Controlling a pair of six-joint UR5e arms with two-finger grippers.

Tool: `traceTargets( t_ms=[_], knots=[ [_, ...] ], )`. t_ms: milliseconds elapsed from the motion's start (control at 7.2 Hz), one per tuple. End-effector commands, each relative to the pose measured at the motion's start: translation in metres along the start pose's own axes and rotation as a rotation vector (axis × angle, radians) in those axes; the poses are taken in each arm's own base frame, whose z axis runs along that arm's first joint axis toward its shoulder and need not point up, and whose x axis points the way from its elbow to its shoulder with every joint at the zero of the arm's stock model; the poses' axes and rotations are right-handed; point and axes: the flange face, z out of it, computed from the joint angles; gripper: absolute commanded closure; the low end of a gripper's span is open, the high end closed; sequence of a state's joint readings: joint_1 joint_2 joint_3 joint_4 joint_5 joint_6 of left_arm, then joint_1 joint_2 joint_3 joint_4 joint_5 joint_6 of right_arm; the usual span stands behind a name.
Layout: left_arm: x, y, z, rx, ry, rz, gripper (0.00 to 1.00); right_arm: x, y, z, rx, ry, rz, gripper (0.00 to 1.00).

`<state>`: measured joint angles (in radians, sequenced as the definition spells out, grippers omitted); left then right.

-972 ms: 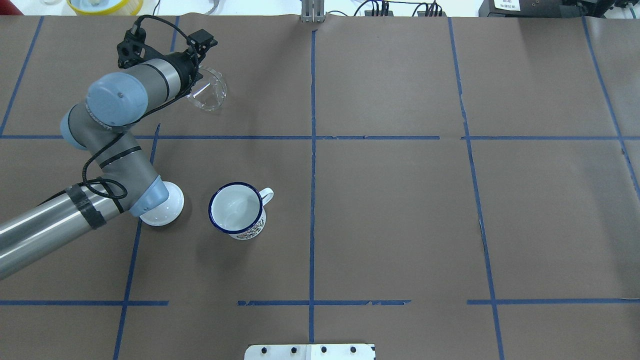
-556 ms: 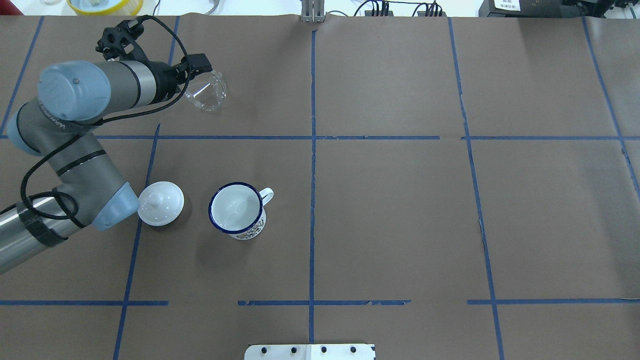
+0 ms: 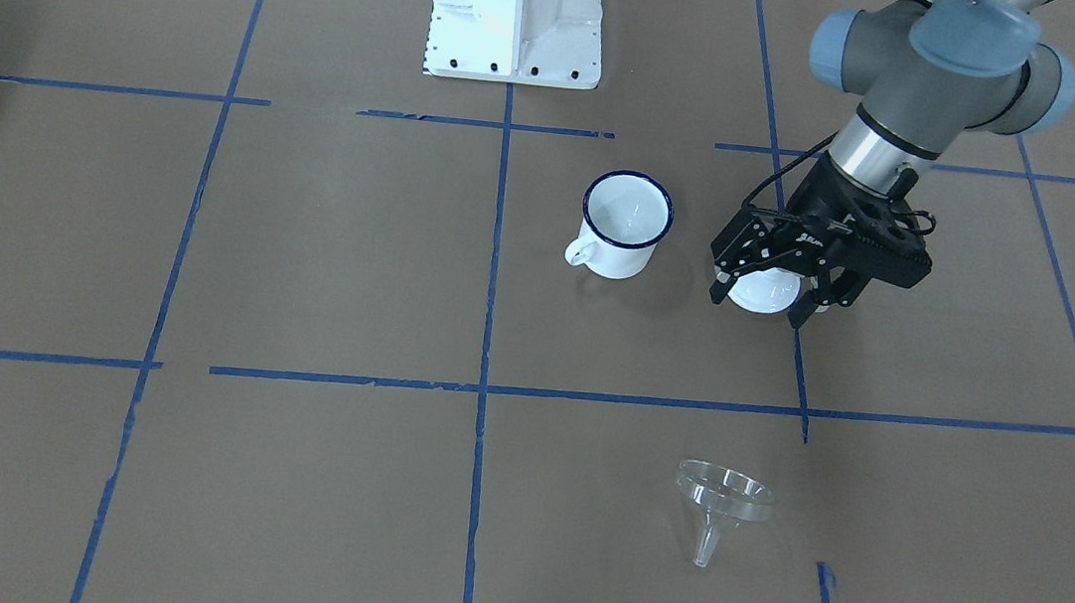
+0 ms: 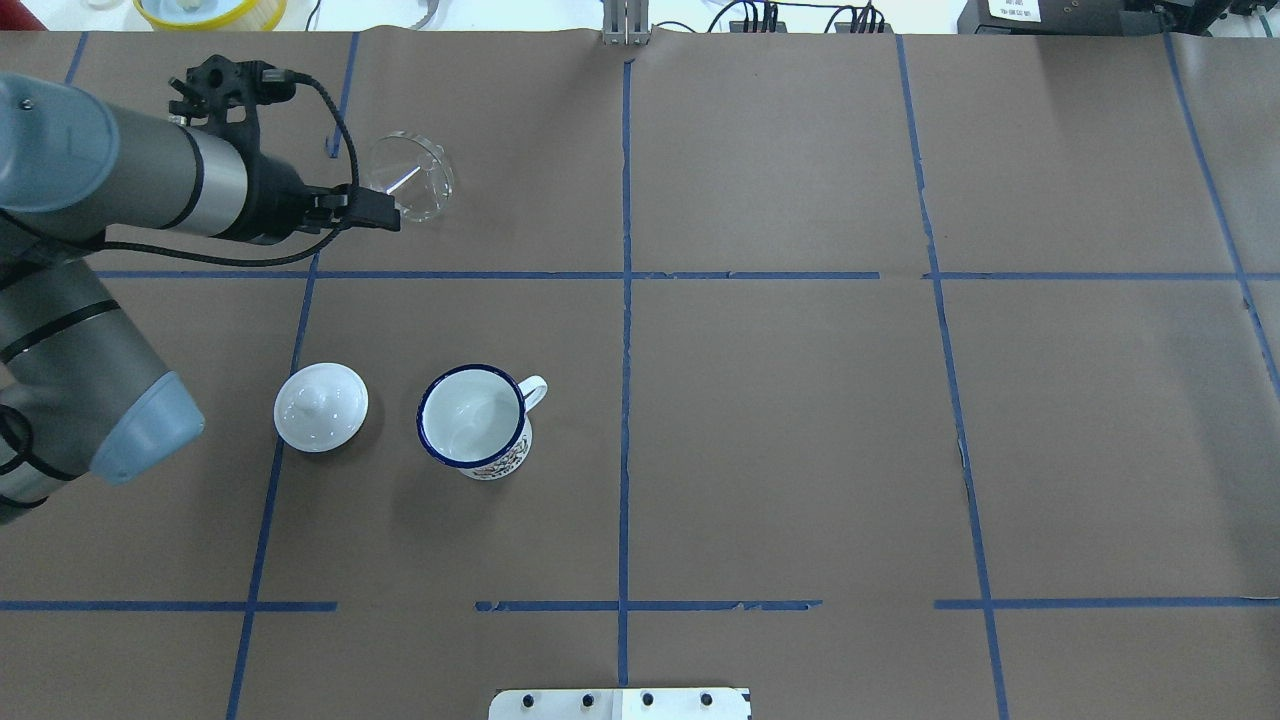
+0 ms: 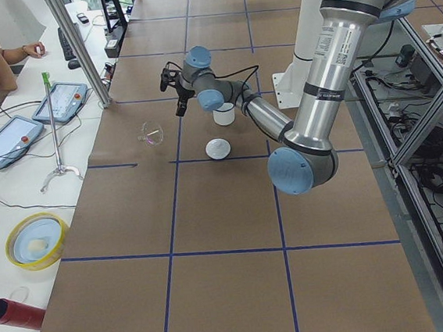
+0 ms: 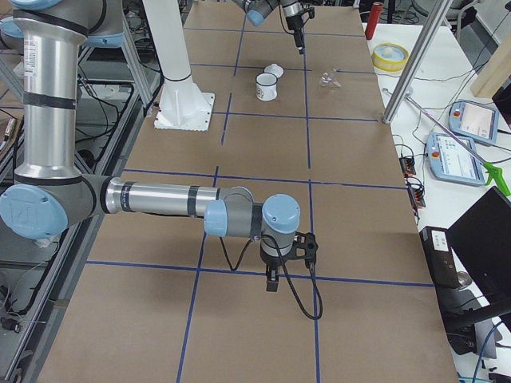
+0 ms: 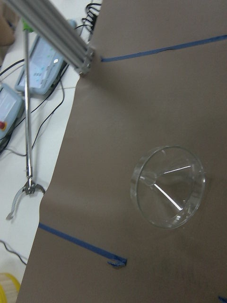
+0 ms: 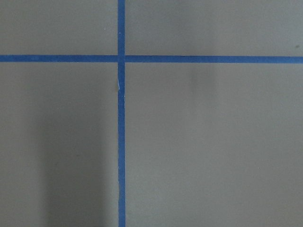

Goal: Remove funnel from cup
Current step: 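Lower the funnel onto the table and open the left gripper, then move the left gripper down over the white round lid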

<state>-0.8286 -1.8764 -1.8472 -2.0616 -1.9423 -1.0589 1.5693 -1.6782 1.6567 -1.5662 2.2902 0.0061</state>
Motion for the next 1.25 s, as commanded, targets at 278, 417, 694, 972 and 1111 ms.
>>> traceTargets(
  t_ms=[278,417,694,972,1111],
  knots=[
    [-0.035,0.084,0.044,-0.258,-0.216,-0.035,0.00,0.000,0.000,0.000,0.000,0.000,0.000,0.00],
    [-0.025,0.090,0.050,-0.278,-0.230,-0.031,0.00,0.000,0.000,0.000,0.000,0.000,0.000,0.00],
    [-0.025,0.100,0.061,-0.299,-0.240,-0.026,0.00,0.000,0.000,0.000,0.000,0.000,0.000,0.00],
    [-0.032,0.102,0.069,-0.306,-0.252,-0.031,0.00,0.000,0.000,0.000,0.000,0.000,0.000,0.00],
    [-0.033,0.103,0.071,-0.310,-0.255,-0.030,0.00,0.000,0.000,0.000,0.000,0.000,0.000,0.00]
  ],
)
